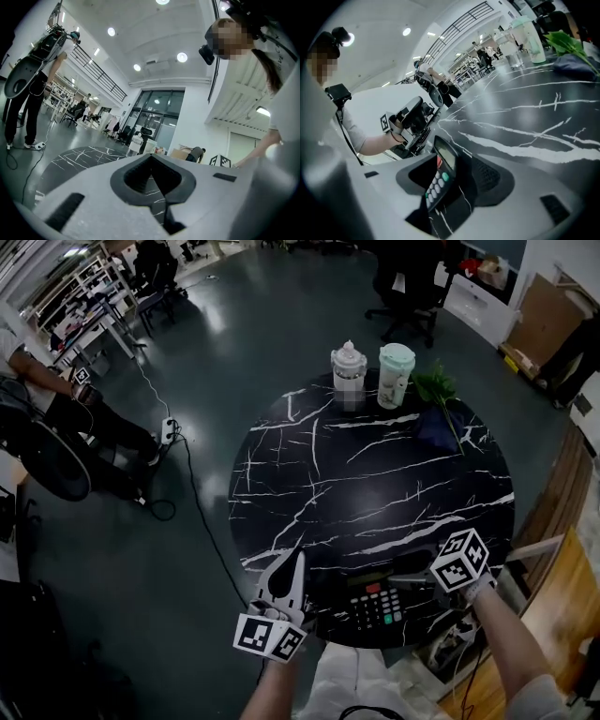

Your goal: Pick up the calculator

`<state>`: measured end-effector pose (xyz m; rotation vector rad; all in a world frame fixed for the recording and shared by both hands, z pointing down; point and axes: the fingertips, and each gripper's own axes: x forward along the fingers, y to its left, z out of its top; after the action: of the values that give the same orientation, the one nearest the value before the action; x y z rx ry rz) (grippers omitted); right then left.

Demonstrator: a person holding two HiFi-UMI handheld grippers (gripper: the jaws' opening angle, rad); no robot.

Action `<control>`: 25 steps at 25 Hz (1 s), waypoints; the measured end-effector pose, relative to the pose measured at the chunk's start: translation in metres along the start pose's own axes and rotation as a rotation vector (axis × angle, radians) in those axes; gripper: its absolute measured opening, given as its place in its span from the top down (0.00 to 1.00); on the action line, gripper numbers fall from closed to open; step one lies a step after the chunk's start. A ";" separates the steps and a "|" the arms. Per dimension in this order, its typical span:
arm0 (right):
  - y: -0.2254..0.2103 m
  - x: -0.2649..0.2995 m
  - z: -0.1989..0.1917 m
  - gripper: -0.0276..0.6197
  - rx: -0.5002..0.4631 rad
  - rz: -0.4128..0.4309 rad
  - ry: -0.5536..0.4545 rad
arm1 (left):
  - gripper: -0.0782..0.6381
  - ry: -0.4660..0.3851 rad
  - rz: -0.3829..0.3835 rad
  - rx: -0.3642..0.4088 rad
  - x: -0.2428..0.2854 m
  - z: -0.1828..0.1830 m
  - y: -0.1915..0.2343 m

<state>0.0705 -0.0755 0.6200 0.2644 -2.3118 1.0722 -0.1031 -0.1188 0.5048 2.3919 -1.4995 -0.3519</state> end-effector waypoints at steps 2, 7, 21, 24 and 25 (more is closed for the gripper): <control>0.002 0.005 -0.002 0.64 0.008 0.037 0.031 | 0.88 -0.003 0.001 -0.005 -0.002 -0.002 -0.003; 0.007 0.015 0.002 0.64 0.052 0.125 0.068 | 0.88 0.002 0.017 -0.013 -0.010 -0.010 -0.002; 0.010 0.021 -0.007 0.79 0.080 0.194 0.181 | 0.88 0.006 0.059 -0.032 -0.020 -0.019 0.005; 0.016 0.019 -0.007 0.83 0.067 0.237 0.167 | 0.88 0.010 0.067 -0.033 -0.021 -0.019 0.006; 0.019 0.018 -0.007 0.84 0.073 0.257 0.155 | 0.88 0.011 0.069 -0.032 -0.021 -0.019 0.006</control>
<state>0.0515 -0.0570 0.6217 -0.0895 -2.2105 1.2564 -0.1108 -0.0998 0.5257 2.3072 -1.5554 -0.3445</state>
